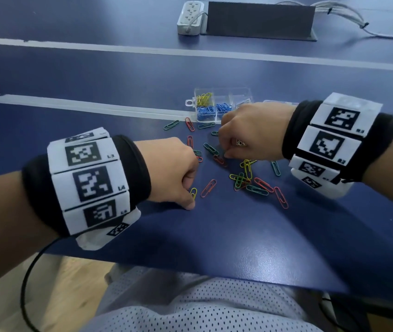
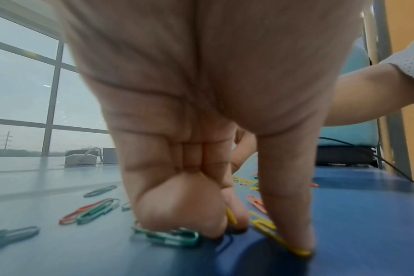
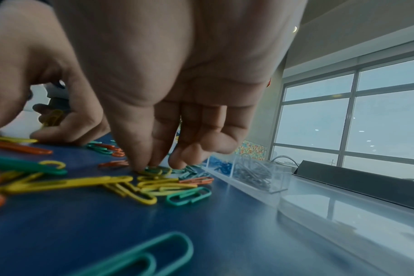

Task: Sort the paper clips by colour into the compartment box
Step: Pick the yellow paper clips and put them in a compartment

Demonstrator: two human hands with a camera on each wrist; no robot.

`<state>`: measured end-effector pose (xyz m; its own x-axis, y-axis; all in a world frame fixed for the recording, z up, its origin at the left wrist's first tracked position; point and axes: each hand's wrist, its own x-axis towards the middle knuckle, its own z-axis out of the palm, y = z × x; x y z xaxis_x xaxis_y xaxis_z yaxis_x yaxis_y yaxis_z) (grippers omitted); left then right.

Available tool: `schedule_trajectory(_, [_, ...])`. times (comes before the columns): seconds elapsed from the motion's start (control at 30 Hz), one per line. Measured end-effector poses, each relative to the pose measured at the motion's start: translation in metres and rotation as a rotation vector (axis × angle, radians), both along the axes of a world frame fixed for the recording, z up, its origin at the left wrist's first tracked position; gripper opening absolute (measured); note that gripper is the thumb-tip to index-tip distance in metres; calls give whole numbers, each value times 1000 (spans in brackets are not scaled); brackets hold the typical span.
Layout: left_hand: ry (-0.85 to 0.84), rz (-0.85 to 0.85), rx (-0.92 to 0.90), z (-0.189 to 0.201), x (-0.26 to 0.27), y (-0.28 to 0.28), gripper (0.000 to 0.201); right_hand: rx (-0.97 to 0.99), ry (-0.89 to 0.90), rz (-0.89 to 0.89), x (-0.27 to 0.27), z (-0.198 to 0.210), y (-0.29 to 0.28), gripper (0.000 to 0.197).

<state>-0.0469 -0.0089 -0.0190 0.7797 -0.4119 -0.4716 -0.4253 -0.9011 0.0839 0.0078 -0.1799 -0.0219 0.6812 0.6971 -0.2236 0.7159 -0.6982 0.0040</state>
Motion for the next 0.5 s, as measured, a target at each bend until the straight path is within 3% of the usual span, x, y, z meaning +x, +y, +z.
schedule_trajectory(0.23, [-26, -42, -26, 1, -1, -1, 4, 160, 85, -75, -2, 9, -3, 8])
schedule_trajectory(0.37, [-17, -44, -60, 1, 2, 1, 5, 196, 172, -223, -4, 16, -15, 24])
schedule_trajectory(0.5, [91, -10, -162, 3, 8, 5, 19, 231, 340, -450, -3, 13, -27, 27])
